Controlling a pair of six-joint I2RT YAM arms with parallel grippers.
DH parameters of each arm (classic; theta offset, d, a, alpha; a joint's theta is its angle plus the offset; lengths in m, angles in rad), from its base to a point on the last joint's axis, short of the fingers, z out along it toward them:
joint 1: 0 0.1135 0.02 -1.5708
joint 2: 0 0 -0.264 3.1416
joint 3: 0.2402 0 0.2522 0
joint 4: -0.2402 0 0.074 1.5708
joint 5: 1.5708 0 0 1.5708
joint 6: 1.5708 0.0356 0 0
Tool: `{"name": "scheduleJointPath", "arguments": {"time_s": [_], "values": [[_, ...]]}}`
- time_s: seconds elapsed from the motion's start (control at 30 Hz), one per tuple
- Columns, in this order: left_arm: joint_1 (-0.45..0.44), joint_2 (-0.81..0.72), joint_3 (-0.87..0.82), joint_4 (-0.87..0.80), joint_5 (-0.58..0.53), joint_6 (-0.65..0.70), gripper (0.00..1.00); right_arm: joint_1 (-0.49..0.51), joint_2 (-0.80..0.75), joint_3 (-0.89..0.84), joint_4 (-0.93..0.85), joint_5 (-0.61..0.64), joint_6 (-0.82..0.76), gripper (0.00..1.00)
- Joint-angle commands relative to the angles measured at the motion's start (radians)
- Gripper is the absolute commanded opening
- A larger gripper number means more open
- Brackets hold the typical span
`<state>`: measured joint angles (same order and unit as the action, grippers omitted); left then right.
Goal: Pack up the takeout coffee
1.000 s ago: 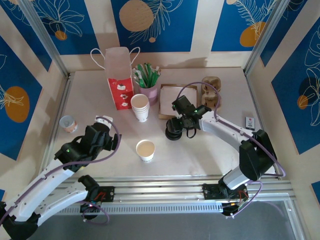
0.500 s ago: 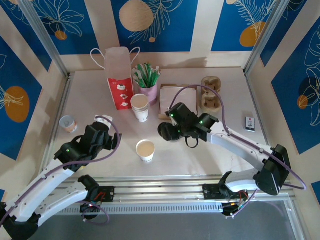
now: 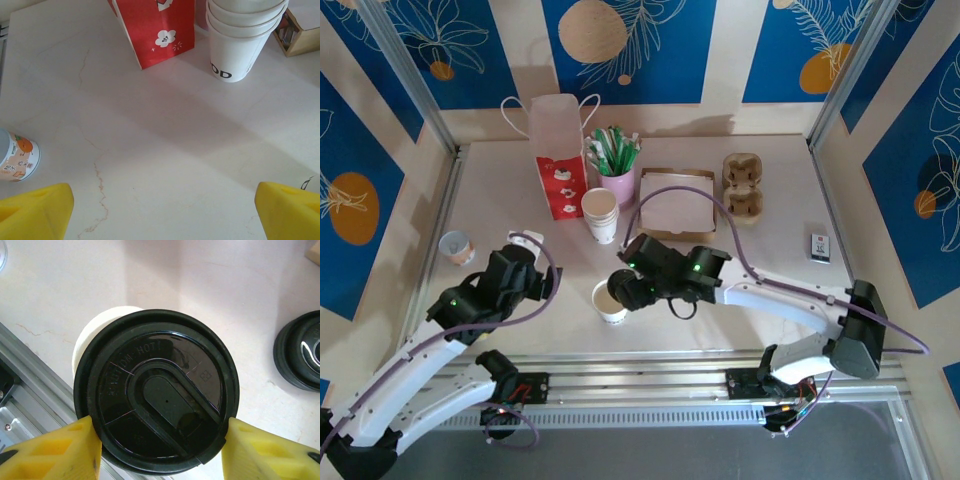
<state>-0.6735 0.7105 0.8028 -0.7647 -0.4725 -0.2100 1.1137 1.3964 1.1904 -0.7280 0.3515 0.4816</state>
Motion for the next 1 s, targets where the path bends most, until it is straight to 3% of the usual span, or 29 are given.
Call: {"name": "scheduleJointPath", "arguments": {"time_s": [0.0,0.27,0.97], "values": [[0.014,-0.014,-0.011,0.01,-0.004,0.006,0.93,0.039,0.064,0.062,-0.025,0.061,0.011,0.56],[0.015,-0.023,-0.014,0.01,-0.005,0.006,0.94,0.097,0.191,0.157,-0.082,0.136,0.002,0.56],[0.027,-0.029,-0.016,0.016,0.011,0.009,0.94,0.191,0.309,0.279,-0.155,0.238,0.03,0.56]]}}
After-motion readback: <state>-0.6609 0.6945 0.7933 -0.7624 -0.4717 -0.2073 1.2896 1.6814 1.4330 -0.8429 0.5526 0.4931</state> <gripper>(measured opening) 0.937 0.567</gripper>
